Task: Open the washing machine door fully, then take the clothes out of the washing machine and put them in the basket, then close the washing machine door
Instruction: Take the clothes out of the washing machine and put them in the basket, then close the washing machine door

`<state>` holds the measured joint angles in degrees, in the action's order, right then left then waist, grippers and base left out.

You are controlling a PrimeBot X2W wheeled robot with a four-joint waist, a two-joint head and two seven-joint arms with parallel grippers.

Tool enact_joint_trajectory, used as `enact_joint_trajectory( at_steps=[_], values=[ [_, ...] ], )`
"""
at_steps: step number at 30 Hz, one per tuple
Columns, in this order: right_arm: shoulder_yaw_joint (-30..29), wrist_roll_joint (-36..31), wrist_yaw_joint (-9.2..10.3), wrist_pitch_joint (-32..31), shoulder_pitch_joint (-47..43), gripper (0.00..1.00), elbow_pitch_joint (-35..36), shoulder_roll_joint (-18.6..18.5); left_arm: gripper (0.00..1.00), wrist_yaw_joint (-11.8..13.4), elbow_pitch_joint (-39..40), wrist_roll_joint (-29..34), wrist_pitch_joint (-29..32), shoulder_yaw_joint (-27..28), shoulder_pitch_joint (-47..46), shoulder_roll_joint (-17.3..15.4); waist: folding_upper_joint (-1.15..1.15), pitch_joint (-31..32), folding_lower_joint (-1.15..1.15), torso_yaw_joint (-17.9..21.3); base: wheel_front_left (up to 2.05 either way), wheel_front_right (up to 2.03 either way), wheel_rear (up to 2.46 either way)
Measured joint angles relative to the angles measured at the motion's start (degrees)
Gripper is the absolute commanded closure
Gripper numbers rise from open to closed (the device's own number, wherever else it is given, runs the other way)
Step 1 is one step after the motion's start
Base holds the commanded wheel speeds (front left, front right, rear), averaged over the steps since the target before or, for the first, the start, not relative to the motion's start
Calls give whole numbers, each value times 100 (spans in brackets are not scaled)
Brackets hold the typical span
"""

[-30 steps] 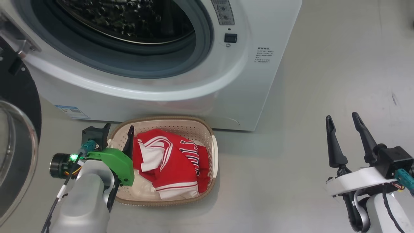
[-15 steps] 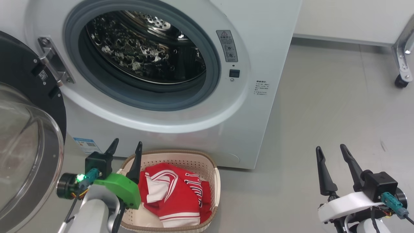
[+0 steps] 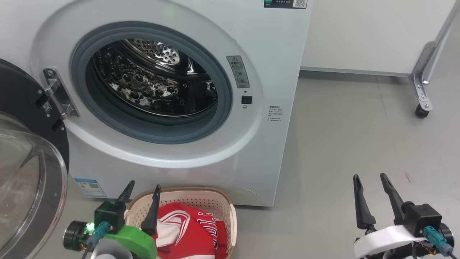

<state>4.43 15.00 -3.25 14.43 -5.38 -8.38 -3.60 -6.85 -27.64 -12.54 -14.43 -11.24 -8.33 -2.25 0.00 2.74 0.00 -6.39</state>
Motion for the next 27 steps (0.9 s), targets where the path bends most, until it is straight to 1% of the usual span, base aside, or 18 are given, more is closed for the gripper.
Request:
enact_joint_trajectory(
  at_steps=[1, 11, 17, 27],
  values=[
    [-7, 2, 40, 0, -22, 0, 2, 0, 0, 0, 63, 0, 0, 8, 51, 0, 0, 8, 0, 14, 0, 0, 0],
    [2, 2, 44, 0, -75, 0, 127, 4, 0, 8, 570, 1, 0, 130, 396, -2, 0, -17, 0, 81, 0, 0, 0],
    [7, 2, 45, 0, -85, 0, 169, 9, 0, 56, 756, 4, 0, 158, 528, -2, 0, -40, 0, 94, 0, 0, 0],
    [16, 2, 46, 0, -94, 0, 219, 12, 0, 58, 956, 54, 0, 159, 648, -3, 0, -60, 0, 96, 0, 0, 0]
  ],
)
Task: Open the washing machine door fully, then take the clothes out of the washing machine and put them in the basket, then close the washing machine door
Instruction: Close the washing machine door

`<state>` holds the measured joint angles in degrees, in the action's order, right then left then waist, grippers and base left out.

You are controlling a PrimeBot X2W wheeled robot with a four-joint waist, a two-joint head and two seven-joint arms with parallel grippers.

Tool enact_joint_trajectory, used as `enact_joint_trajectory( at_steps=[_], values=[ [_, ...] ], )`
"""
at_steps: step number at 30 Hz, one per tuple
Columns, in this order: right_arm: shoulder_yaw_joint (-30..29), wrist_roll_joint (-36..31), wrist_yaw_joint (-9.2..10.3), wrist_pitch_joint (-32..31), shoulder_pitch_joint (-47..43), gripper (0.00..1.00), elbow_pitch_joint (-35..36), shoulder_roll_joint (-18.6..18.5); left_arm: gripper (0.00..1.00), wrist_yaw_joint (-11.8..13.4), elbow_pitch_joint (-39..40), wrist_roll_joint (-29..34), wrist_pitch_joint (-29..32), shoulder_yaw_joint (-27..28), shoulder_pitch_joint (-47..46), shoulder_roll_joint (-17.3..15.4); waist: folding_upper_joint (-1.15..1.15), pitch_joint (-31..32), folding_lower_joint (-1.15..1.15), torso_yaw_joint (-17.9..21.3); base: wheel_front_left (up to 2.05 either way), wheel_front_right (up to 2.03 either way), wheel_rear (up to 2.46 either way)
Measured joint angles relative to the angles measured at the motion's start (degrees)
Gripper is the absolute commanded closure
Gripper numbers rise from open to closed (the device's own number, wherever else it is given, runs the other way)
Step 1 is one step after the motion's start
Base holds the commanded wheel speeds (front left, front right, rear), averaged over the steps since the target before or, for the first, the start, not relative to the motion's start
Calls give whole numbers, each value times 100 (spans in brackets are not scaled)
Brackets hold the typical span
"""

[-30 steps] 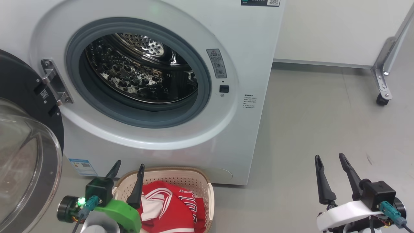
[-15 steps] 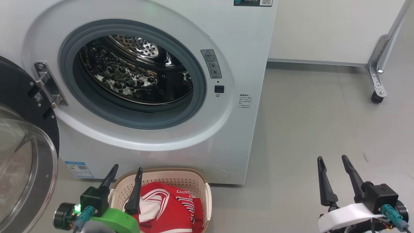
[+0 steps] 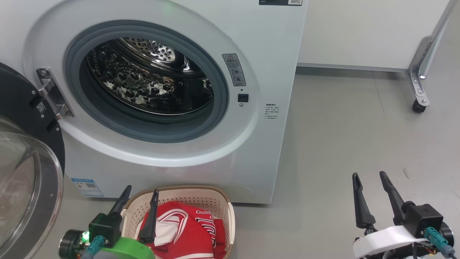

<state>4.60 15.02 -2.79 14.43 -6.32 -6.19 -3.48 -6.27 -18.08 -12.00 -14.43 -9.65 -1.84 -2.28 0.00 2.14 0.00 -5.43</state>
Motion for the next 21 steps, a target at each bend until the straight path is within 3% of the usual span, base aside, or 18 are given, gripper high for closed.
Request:
enact_joint_trajectory(
  at_steps=[21],
  values=[
    [21, 0, -1, 0, -3, 0, 24, 10, 0, 18, 201, 0, 0, 8, 193, -1, 0, 1, 0, -8, 0, 0, 0]
  ],
)
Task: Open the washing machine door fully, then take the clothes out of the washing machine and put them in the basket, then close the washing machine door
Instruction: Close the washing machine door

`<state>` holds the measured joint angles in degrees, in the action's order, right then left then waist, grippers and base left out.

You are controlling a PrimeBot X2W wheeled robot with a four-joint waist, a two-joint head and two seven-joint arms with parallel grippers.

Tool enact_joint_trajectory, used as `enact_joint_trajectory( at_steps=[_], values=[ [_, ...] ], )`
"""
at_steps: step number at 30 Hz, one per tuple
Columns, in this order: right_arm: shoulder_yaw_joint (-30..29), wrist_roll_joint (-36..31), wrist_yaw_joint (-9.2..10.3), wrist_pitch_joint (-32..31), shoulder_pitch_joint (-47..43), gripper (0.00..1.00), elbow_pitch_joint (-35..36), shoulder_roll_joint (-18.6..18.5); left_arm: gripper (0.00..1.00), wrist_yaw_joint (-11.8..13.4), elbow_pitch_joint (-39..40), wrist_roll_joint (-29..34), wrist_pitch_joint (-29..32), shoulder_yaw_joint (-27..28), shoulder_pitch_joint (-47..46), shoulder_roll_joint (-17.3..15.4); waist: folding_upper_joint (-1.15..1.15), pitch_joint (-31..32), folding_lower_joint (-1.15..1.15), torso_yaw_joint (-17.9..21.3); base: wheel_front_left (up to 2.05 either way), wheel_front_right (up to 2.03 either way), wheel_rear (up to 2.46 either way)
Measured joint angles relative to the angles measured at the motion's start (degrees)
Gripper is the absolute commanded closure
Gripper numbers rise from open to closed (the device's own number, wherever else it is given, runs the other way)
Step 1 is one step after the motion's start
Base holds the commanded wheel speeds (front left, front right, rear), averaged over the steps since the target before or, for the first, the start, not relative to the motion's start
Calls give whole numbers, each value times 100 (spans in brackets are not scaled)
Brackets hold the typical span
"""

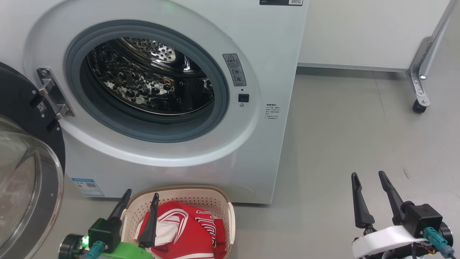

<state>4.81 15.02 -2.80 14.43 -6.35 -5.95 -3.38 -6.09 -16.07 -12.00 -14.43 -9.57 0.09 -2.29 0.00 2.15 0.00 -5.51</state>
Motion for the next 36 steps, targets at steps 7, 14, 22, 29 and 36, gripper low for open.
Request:
enact_joint_trajectory(
  at_steps=[7, 14, 22, 29, 36],
  values=[
    [1, 0, 0, 0, -2, 0, 4, 8, 0, 0, 12, -2, 0, 3, 31, 0, 0, -9, 0, -10, -11, 11, 0],
    [7, 0, 0, 0, -3, 0, 9, 10, 0, 0, 27, -2, 0, 3, 52, 0, 0, -12, 0, -23, -38, 38, 0],
    [10, 0, 0, 0, -4, 0, 12, 12, 0, 1, 74, -2, 0, 4, 53, 0, 0, -16, 0, -36, -67, 67, 0],
    [10, 0, 0, 0, -4, 0, 14, 14, 0, 1, 86, -2, 0, 3, 56, 0, 0, -10, 0, -45, -98, 98, 0],
    [9, 0, 0, 0, -5, 0, 14, 14, 0, 10, 96, -1, 0, -4, 94, 0, 0, -7, 0, -55, -127, 127, 0]
  ],
)
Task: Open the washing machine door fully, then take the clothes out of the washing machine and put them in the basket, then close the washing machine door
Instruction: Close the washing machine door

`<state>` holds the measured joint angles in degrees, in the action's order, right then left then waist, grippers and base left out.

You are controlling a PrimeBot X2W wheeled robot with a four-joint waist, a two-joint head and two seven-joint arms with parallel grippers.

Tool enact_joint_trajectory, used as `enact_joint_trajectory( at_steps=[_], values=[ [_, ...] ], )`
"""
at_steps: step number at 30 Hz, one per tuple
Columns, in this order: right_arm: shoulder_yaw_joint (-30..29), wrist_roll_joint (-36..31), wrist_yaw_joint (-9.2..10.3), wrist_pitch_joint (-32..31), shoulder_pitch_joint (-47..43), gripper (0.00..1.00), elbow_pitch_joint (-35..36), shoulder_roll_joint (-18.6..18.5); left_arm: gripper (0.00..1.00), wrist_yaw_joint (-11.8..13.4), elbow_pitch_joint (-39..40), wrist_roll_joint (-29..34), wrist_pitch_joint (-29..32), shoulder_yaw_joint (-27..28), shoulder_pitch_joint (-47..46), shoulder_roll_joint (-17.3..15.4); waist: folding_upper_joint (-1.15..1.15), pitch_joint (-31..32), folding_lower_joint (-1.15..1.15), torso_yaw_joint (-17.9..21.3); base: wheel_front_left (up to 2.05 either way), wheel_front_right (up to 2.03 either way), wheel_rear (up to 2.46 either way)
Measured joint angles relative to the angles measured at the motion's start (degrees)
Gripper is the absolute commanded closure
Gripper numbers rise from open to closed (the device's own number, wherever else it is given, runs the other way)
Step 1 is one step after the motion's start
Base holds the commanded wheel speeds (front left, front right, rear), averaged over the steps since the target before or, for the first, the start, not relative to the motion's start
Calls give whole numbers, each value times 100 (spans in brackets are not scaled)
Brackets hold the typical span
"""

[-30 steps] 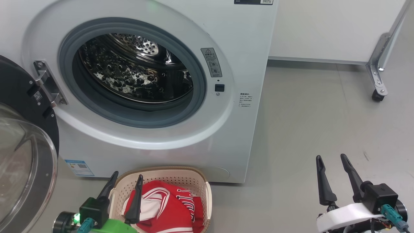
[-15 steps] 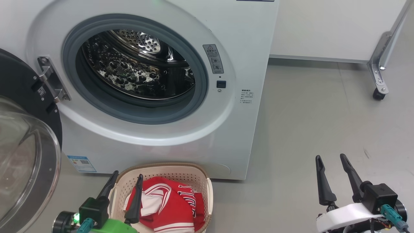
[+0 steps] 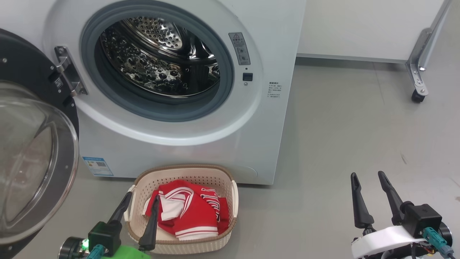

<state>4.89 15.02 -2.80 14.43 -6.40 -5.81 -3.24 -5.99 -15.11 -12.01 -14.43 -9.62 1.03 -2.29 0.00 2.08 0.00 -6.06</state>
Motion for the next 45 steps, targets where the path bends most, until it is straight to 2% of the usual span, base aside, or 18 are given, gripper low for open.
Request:
enact_joint_trajectory(
  at_steps=[22, 45],
  values=[
    [29, 0, -2, 0, -4, 0, -2, 4, 0, 74, 113, 127, -1, -25, 25, -3, 0, 1, 0, -36, -110, 110, 0],
    [42, -1, -2, 0, -4, 0, -9, 14, 0, 74, 119, 160, -1, -26, 48, -4, 0, 12, 0, -41, -23, 23, 0]
  ],
)
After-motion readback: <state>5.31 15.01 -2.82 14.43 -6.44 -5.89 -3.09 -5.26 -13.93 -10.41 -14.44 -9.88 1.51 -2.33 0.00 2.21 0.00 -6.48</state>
